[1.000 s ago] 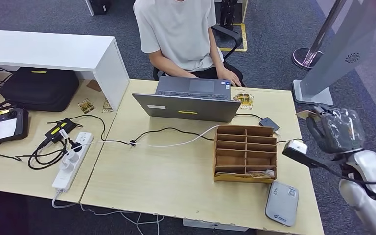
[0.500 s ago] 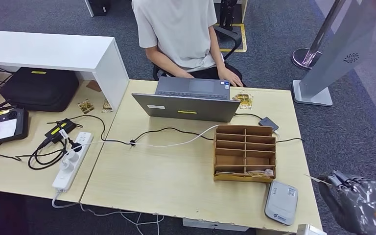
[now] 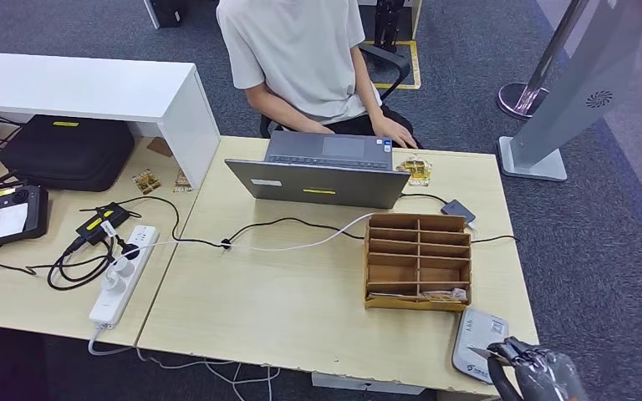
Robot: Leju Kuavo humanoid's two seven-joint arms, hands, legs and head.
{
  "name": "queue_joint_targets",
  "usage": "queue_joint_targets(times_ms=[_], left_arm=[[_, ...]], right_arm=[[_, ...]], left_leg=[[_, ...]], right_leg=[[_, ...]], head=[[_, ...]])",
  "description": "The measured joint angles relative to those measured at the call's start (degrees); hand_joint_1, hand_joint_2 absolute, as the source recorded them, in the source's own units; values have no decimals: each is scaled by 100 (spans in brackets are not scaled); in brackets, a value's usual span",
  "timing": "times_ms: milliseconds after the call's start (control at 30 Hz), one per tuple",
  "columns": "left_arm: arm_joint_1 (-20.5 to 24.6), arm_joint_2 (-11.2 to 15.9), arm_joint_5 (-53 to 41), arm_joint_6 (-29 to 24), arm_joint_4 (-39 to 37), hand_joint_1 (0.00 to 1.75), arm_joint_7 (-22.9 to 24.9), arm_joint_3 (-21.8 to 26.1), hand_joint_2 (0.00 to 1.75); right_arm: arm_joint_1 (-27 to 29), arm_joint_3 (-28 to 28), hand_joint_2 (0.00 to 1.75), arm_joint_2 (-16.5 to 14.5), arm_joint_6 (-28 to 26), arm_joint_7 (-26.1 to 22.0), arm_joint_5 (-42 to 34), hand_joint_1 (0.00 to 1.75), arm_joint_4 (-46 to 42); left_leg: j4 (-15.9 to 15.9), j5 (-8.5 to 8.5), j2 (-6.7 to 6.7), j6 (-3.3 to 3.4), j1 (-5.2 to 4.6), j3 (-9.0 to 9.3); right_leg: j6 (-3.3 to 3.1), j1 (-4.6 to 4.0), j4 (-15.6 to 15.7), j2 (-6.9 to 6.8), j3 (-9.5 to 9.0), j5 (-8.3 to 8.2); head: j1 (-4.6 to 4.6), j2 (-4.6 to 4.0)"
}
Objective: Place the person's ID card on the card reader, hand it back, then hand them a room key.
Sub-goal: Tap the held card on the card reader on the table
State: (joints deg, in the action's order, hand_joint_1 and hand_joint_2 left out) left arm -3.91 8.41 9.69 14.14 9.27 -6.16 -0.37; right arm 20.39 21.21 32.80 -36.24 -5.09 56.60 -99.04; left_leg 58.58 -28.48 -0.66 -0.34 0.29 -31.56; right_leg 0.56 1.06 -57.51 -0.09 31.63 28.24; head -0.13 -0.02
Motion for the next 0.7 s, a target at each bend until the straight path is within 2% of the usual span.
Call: queue_joint_targets(times_ms=[133, 400, 700], left_arm=[[5, 18, -7, 24, 0, 0, 16, 0, 175], [11, 32, -8, 42, 0, 0, 68, -3, 175], [11, 69, -14, 66, 0, 0, 87, -12, 175]], right_arm=[[-199, 529, 175, -54, -65, 106, -84, 175, 380], [-429, 1089, 175, -108, -128, 286, -250, 175, 779], [-457, 1327, 175, -118, -295, 574, -265, 175, 926]], left_leg=[[0, 0, 0, 0, 0, 1], [0, 0, 0, 0, 0, 0], [0, 0, 0, 0, -1, 0]], right_leg=[[0, 0, 0, 0, 0, 0], [0, 0, -1, 0, 0, 0], [0, 1, -1, 0, 1, 0]], head=[[1, 0], [0, 0], [0, 0]])
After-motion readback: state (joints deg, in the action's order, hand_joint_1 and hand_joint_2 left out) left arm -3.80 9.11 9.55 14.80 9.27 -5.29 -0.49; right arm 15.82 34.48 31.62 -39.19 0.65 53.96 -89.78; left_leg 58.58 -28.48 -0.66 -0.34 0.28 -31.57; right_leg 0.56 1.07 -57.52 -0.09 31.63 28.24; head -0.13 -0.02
